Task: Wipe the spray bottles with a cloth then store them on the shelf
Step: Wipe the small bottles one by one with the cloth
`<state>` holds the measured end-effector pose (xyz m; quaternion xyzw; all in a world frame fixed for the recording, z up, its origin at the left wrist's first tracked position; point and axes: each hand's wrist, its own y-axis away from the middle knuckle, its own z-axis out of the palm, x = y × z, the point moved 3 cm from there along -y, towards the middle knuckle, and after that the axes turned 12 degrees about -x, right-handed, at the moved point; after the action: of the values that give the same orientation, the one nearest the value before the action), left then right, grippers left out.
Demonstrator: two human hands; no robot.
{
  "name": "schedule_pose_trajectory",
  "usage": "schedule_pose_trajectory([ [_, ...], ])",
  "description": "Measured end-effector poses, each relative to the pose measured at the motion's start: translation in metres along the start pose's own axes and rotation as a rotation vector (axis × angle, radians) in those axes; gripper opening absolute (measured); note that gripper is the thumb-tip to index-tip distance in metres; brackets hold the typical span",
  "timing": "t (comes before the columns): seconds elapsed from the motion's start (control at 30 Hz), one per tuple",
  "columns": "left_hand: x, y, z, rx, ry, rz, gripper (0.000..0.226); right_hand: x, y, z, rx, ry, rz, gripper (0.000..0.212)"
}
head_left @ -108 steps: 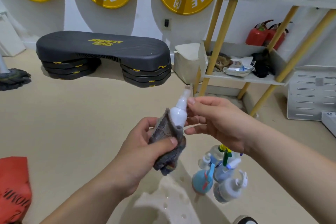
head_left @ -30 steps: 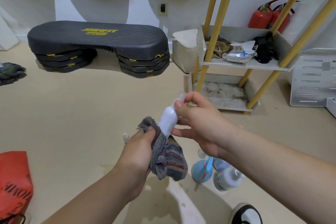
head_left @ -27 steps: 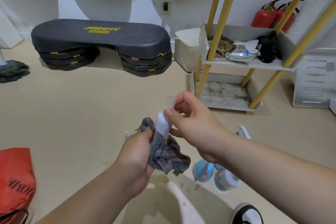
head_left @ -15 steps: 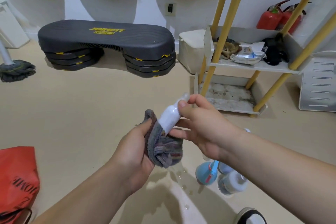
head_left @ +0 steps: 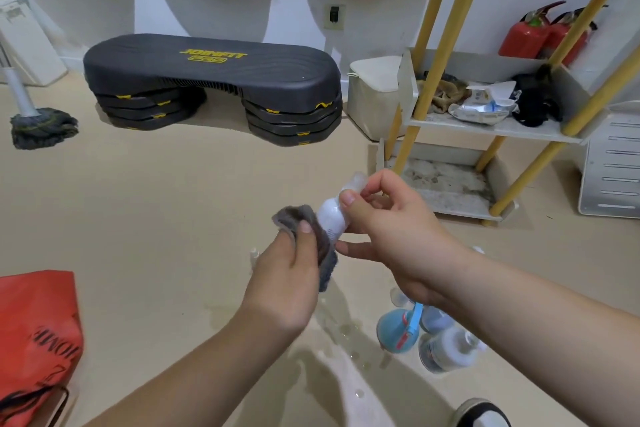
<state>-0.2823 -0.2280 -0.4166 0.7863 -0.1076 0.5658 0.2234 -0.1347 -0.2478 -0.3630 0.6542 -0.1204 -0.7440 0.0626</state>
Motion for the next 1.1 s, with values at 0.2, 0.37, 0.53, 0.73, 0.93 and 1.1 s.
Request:
schedule_pose_trajectory([
  [0.2,0.012,0.002,-0.006,-0.092,-0.506,0.351,0.035,0.007,0.006,0.010,-0.055,-0.023,0.106,0.016],
  [0.37,0.020,-0.002,-0.011,-0.300,0.124,0.000,0.062,0.000,0.003,-0.001,-0.170,-0.008,0.089,0.004],
  [0.53,0.019,0.001,-0.002,-0.540,0.444,-0.167,0.066,-0.006,0.005,-0.012,-0.323,-0.081,0.055,0.017],
  [0.73,0.013,0.002,0.004,-0.310,0.362,-0.188,0.078,-0.003,0.001,-0.025,-0.138,0.222,0.075,0.025],
  [0.93,0.001,-0.001,-0.002,-0.095,0.207,-0.093,0.065,0.001,0.006,-0.017,-0.188,0.230,0.085,0.012],
  [1.1,0.004,0.003,0.003,-0.079,0.106,0.012,0.067,0.011,0.005,-0.013,-0.278,0.186,0.109,0.022],
])
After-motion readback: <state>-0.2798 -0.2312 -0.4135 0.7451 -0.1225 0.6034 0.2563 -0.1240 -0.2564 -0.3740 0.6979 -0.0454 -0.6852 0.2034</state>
